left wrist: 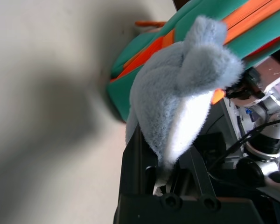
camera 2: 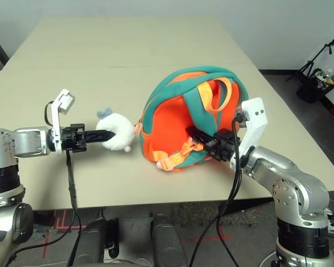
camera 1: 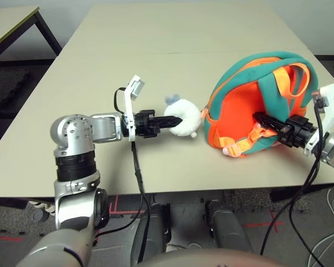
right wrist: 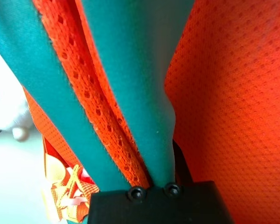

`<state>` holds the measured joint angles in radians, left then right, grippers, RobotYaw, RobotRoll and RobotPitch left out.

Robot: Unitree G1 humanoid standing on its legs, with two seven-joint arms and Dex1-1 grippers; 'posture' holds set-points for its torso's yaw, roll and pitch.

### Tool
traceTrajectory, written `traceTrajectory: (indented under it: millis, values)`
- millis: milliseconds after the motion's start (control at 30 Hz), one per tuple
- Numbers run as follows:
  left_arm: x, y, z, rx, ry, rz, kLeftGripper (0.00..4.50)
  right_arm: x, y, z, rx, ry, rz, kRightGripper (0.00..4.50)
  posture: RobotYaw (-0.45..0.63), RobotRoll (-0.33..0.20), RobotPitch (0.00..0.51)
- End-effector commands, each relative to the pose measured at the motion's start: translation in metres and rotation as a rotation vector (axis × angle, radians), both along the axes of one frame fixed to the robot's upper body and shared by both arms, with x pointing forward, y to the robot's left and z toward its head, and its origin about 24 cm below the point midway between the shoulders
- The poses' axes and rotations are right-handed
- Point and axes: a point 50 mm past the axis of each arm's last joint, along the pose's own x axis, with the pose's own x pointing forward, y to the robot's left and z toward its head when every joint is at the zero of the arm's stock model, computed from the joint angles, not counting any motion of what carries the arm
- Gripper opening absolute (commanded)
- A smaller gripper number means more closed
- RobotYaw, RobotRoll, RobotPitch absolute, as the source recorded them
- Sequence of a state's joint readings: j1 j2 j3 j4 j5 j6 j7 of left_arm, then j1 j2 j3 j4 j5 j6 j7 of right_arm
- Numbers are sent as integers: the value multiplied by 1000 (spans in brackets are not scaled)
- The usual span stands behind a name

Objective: Put the pencil case into the backpack and zip it.

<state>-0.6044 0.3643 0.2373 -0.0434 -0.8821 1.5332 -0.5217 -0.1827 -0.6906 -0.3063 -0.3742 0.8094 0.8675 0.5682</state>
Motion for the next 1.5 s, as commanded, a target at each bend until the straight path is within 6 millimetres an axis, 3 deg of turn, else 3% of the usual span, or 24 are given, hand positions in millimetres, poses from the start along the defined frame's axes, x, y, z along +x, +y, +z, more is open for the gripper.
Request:
traceTrajectory:
  millis: [33,167,200,267,400,567,633,700,800,867,967,1133,1200,1300,1500]
  values:
    - [-1,-1,-16,76,55,16,123,0,-5,-6,-4,19,-34,190,-96,0,125]
    - [2,-8,1,65,-28,-18,123,-1,-3,-3,-10,13,-10,190,-100,0,119]
    - [3,-8,5,65,-45,-19,866,-1,-3,-2,-11,7,-3,941,-102,0,116]
    - [0,-8,24,35,-97,-63,1449,-4,-2,5,-3,-7,9,1499,-103,0,106]
    - [-20,12,100,-109,-291,-256,2820,-20,-7,38,72,-1,35,2792,-95,0,94]
    - [-52,48,145,-148,-316,-357,4475,-51,-27,70,73,109,65,4413,-97,0,84]
    - [-57,60,153,-187,-314,-306,4500,-63,-35,80,72,155,56,4490,-95,0,79]
    - [-52,75,156,-226,-334,-141,4500,-78,-49,84,66,229,14,4490,-94,0,74]
    - [-33,97,148,-209,-353,180,4500,-95,-72,84,38,316,-105,4490,-98,0,65]
    - [-15,113,135,-143,-358,420,4500,-96,-87,82,45,308,-201,4490,-93,0,60]
    - [8,139,109,54,-387,735,4500,-80,-104,78,66,197,-324,4490,-89,0,54]
    - [33,159,79,199,-473,1016,4500,-34,-118,63,44,26,-446,4490,-79,0,52]
    - [41,161,61,346,-542,1064,4500,-16,-124,53,0,-17,-478,4490,-72,0,54]
    - [48,153,34,668,-735,960,4500,8,-130,39,-31,-66,-510,4490,-56,0,65]
    - [57,152,-1,713,-789,1116,4500,40,-138,22,-44,-147,-560,4490,-76,0,84]
